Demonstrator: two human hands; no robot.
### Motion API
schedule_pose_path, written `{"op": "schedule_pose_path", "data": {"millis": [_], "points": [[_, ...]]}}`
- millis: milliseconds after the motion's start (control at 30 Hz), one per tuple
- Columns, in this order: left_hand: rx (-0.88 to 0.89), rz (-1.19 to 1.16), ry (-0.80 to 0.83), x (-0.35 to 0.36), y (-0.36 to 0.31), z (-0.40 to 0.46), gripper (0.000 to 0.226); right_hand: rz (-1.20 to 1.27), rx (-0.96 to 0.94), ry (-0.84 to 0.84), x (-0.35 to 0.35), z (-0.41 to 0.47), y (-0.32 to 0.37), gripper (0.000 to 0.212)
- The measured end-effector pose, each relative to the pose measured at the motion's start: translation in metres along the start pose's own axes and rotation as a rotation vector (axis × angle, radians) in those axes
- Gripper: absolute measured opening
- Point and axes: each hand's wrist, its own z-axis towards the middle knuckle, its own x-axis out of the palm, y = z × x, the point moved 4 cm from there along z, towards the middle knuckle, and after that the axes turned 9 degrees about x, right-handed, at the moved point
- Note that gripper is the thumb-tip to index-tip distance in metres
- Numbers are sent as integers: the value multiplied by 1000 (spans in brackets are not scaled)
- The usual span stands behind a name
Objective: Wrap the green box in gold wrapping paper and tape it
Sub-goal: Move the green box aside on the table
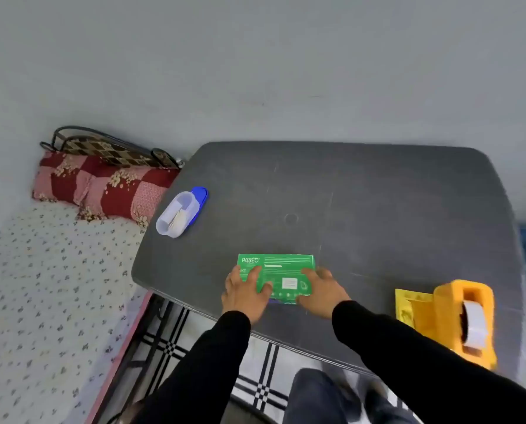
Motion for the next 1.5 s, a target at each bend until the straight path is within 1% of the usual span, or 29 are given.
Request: {"op": "schedule_pose_path", "data": {"millis": [100, 167, 200, 300, 400, 500, 600, 767, 933, 1000, 1100, 1200, 1300, 1367, 1500], "points": [[-105, 20, 75, 9, 19, 30, 65, 55, 62, 29, 11, 25, 0, 88], [-118, -21, 112, 15, 29, 54, 68, 141, 83, 31, 20, 44, 5, 85], [-99, -34, 107, 18, 35, 67, 68, 182, 90, -6, 23, 53, 10, 82], [20, -96, 21, 15, 47, 101, 63, 291, 112, -161, 22, 73, 19, 72], [192, -163, -10, 1, 64, 141, 58, 410, 138, -314, 20, 95, 38, 65], [310, -229, -2, -15, 84, 177, 56, 564, 174, -436, 26, 112, 59, 61], [412, -338, -67, -25, 100, 200, 54, 681, 179, -586, 33, 124, 77, 58], [524, -553, -257, -19, 118, 230, 46, 913, 143, -849, 43, 140, 87, 44], [599, -758, -486, 0, 124, 246, 41, 1068, 33, -1011, 57, 161, 83, 36], [628, -829, -559, 8, 127, 247, 38, 1084, -36, -1093, 64, 169, 79, 32], [653, -852, -610, 11, 129, 248, 39, 1087, -114, -1189, 69, 174, 75, 29], [670, -861, -616, 13, 133, 251, 43, 1081, -156, -1226, 71, 177, 69, 32], [643, -867, -583, 14, 133, 254, 39, 1046, -200, -1233, 69, 178, 66, 33], [663, -880, -583, 12, 134, 252, 35, 1010, -237, -1223, 70, 176, 64, 39], [655, -880, -589, 12, 135, 252, 32, 858, -233, -1156, 71, 172, 66, 68]]}}
